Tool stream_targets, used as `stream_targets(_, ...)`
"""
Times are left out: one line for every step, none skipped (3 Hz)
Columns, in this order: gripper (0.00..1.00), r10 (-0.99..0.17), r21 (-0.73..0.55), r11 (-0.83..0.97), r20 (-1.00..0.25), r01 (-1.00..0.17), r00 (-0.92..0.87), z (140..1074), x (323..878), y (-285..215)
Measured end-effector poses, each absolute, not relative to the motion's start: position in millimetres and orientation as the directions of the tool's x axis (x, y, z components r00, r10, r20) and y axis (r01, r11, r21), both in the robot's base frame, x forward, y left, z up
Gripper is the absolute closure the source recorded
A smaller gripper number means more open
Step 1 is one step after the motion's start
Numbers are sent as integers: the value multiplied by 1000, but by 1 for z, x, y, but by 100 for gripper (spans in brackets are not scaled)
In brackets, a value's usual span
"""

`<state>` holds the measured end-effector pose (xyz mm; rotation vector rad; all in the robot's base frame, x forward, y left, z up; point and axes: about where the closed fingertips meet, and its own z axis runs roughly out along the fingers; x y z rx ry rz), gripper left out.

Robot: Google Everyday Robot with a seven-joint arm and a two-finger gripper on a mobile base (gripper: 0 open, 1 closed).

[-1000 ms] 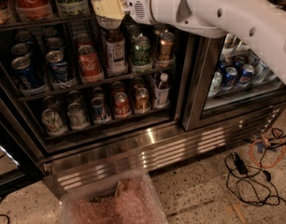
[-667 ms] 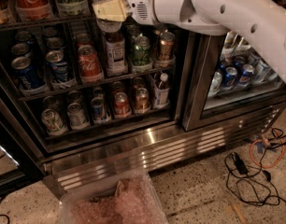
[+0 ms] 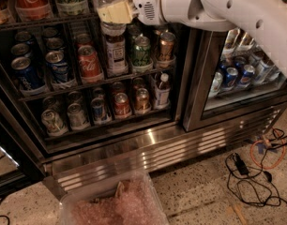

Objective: Pick water bottle from top shelf of fridge

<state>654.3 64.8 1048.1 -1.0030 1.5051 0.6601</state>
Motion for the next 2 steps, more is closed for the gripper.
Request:
stream_targets(100,-235,-117,457,-972,-882,7,1047,653,64)
stream_targets(100,-242,-97,436,-970,-895,-12,1044,654,64)
